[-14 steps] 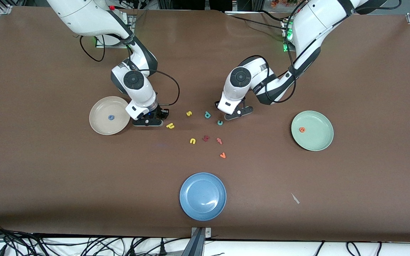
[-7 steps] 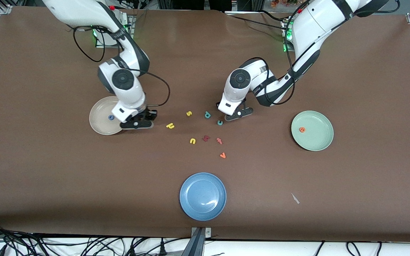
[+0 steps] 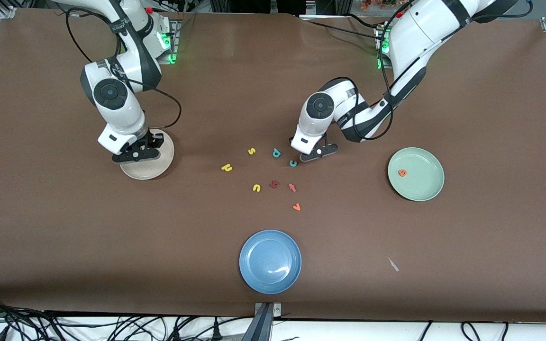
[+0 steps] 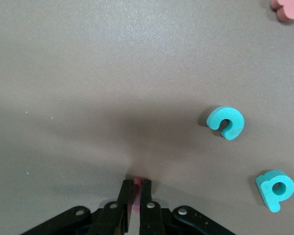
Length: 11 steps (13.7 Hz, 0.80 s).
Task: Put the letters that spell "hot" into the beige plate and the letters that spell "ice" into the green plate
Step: 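Set the orange squiggle and pink i on the cream and green plates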
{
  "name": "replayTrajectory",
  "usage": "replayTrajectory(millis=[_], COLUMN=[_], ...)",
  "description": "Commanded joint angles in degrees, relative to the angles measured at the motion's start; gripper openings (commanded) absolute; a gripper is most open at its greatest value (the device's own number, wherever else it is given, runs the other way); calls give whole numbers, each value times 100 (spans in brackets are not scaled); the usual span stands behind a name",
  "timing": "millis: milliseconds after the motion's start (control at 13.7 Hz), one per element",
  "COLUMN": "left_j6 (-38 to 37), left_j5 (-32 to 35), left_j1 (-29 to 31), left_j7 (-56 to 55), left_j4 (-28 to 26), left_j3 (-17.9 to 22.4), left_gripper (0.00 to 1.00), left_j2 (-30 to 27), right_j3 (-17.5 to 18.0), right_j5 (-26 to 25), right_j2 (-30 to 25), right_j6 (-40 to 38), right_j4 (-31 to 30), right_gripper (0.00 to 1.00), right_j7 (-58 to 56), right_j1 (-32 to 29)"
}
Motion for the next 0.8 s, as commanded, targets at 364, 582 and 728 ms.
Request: replayTrajectory(millis=[364, 582, 728], left_j6=[-655, -1401, -1859], left_j5=[206, 206, 128], left_j1=[503, 1091, 1627], left_j7=[32, 935, 1865], left_j4=[723, 900, 918], left_j3=[-38, -47, -73], left_gripper=[0, 0, 0], left_j2=[-500, -676, -791], right_j3=[23, 84, 128], right_j5=[396, 457, 466], right_j2=[-182, -147, -164], right_j6=[198, 207, 207], right_j4=[-338, -329, -329], right_gripper=[77, 77, 77], right_j7=[-34, 212, 213], right_j1=[6, 15, 15])
